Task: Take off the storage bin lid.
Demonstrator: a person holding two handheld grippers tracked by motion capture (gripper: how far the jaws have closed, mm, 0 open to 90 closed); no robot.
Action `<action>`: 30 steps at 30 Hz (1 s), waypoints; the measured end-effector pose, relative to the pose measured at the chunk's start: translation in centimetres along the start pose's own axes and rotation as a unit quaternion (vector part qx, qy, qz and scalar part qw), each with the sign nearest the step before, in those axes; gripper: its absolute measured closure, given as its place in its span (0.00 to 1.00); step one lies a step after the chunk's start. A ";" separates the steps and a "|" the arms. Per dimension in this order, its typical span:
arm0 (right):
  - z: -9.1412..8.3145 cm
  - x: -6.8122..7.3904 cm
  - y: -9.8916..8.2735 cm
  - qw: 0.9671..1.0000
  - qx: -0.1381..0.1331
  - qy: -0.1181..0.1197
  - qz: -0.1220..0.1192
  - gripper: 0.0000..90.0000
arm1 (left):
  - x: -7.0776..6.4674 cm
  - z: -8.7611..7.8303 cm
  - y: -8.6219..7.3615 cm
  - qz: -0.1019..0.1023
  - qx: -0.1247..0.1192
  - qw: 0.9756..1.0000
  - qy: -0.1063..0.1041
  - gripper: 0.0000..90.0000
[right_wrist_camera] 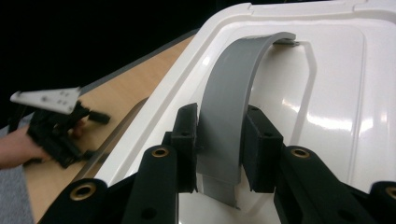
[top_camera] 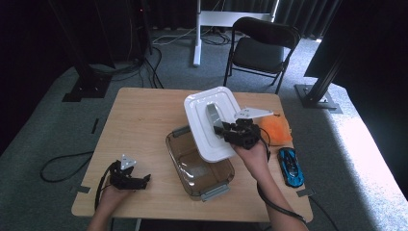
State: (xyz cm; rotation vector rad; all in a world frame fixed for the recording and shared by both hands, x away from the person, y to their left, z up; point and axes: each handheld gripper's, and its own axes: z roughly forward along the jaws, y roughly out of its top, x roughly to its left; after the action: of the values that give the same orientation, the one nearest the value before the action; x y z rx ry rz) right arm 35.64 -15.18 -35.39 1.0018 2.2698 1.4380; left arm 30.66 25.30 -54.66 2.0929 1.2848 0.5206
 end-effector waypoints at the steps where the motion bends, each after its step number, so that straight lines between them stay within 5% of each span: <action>1: 0.1 -0.4 0.2 1.000 -0.003 0.000 0.003 0.77 | 0.0 0.0 0.0 0.000 0.000 1.000 0.000 0.00; 16: 2.1 -6.6 1.3 0.999 -0.008 -0.029 0.036 0.77 | 0.0 0.0 0.0 0.001 0.000 1.000 0.000 0.00; 30: 5.8 -11.7 -0.5 0.995 0.024 -0.070 0.063 0.77 | 0.0 0.0 0.0 0.001 0.000 1.000 0.000 0.00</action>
State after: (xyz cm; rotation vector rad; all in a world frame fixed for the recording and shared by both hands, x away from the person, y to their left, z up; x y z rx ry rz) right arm 47.15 -19.31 -40.12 1.2397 2.1856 1.3212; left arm 30.65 25.30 -54.66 2.0945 1.2840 0.5207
